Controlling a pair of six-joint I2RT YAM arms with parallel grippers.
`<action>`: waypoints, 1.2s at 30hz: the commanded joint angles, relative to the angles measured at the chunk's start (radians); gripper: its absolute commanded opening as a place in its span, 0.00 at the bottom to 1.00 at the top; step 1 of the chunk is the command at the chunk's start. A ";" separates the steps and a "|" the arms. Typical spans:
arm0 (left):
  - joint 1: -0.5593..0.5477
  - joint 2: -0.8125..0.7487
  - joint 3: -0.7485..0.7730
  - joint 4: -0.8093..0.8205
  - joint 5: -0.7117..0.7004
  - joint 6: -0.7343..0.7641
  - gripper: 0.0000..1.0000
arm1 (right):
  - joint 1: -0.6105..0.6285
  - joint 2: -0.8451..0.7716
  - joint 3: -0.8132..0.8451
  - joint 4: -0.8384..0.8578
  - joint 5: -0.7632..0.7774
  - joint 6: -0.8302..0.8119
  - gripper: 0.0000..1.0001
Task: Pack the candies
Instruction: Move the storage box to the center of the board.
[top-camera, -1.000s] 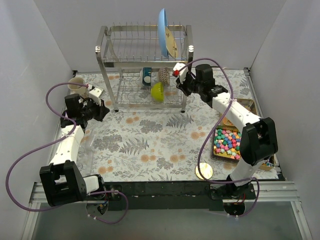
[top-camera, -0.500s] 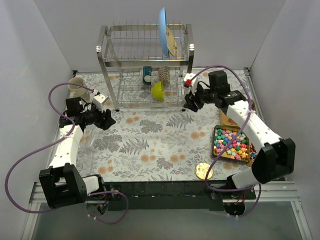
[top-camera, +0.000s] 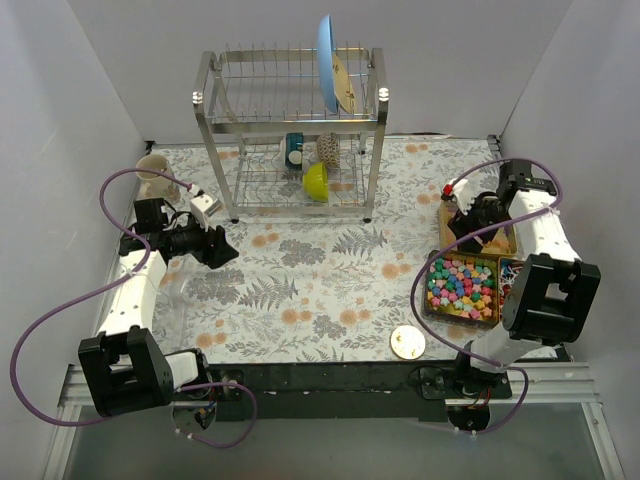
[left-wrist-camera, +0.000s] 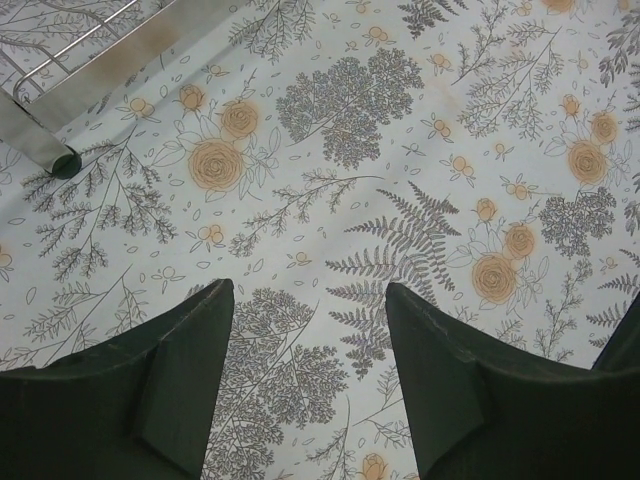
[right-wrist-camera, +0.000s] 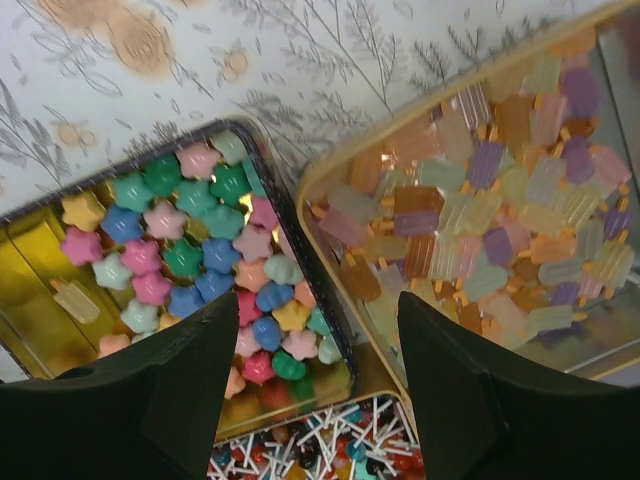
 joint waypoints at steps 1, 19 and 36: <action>0.003 -0.031 -0.005 0.009 0.039 -0.001 0.62 | -0.068 0.026 0.041 -0.037 0.107 -0.149 0.73; -0.004 -0.045 -0.035 0.095 0.023 -0.090 0.62 | -0.157 -0.041 -0.135 0.223 0.086 0.031 0.79; -0.003 -0.097 -0.057 0.095 -0.080 -0.112 0.61 | -0.116 0.113 -0.023 0.031 -0.010 -0.301 0.73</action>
